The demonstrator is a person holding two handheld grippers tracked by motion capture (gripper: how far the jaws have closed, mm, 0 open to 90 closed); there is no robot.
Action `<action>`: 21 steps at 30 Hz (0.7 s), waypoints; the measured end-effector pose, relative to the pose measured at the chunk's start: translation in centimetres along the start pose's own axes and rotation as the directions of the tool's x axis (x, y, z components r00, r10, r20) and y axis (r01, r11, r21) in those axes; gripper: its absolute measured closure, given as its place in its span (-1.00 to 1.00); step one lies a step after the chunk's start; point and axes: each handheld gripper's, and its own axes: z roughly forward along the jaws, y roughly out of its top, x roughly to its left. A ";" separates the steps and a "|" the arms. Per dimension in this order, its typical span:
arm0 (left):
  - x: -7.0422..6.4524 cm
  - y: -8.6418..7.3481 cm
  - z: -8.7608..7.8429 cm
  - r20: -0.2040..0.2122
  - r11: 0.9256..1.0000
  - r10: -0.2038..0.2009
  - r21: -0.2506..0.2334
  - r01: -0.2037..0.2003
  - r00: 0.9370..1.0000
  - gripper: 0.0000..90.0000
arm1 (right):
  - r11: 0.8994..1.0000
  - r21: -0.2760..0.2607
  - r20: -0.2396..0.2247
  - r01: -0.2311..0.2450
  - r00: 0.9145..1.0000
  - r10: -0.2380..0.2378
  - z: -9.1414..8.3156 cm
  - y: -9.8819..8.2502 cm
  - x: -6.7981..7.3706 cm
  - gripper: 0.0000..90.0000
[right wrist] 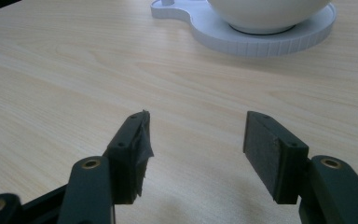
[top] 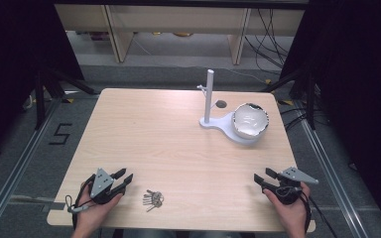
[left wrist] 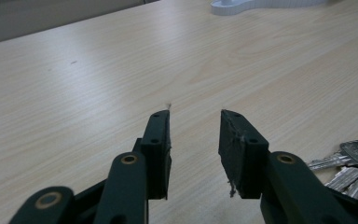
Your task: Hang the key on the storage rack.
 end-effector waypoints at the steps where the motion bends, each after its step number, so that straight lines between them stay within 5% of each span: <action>1: 0.1 0.2 0.2 0.018 1.000 -0.005 0.011 0.004 1.000 0.35 | 1.000 -0.008 0.006 -0.001 1.000 0.001 0.1 0.0 0.0 -0.06; 7: -0.6 2.6 0.9 0.107 0.997 0.030 0.064 -0.037 0.994 0.24 | 0.999 0.015 -0.020 -0.032 0.999 0.032 0.1 0.0 0.4 -0.04; 9: -1.1 3.9 1.3 0.161 0.989 0.060 0.121 -0.080 0.985 0.18 | 0.999 0.018 -0.029 -0.029 0.999 0.030 0.1 0.0 0.4 -0.04; 10: -1.5 4.7 1.6 0.205 0.985 0.060 0.144 -0.091 0.977 0.16 | 0.999 0.021 0.006 0.043 0.999 -0.043 0.1 0.2 -0.1 -0.03; 11: -2.0 5.9 2.0 0.251 0.974 0.078 0.187 -0.128 0.965 0.15 | 1.000 0.006 -0.014 0.020 1.000 -0.020 0.2 0.1 0.0 -0.03; 12: -2.0 5.9 2.0 0.251 0.974 0.078 0.187 -0.128 0.965 0.14 | 1.000 0.006 -0.014 0.020 1.000 -0.020 0.2 0.1 0.0 -0.03; 13: -2.3 6.6 2.4 0.284 0.963 0.080 0.227 -0.148 0.956 0.14 | 1.000 0.006 -0.012 0.020 1.000 -0.020 0.2 0.1 0.0 -0.03; 14: -2.5 7.1 2.7 0.310 0.945 0.074 0.282 -0.166 0.948 0.10 | 0.999 0.014 -0.027 -0.034 0.999 0.035 0.2 0.1 0.4 -0.03; 15: -3.1 7.9 3.3 0.342 0.908 0.083 0.361 -0.212 0.936 0.07 | 1.000 0.021 -0.008 0.004 1.000 -0.003 0.1 0.1 0.1 -0.03; 16: -3.1 7.9 3.3 0.342 0.908 0.083 0.361 -0.212 0.936 0.06 | 1.000 0.021 -0.008 0.004 1.000 -0.003 0.1 0.1 0.1 -0.03; 17: -3.4 8.4 3.7 0.363 0.880 0.088 0.408 -0.243 0.928 0.06 | 1.000 0.030 -0.014 0.005 1.000 -0.004 0.1 0.2 0.1 -0.03; 18: -3.8 9.1 4.3 0.398 0.829 0.096 0.475 -0.294 0.912 0.05 | 1.000 0.008 -0.009 0.016 1.000 -0.016 0.2 0.1 0.0 -0.03; 20: -4.1 9.4 4.7 0.401 0.823 0.103 0.480 -0.304 0.910 0.05 | 0.999 0.012 -0.022 -0.033 0.999 0.034 0.2 0.0 0.3 -0.03; 21: -4.4 9.7 5.1 0.399 0.806 0.104 0.503 -0.313 0.911 0.05 | 0.999 0.012 -0.022 -0.033 0.999 0.034 0.2 0.0 0.3 -0.03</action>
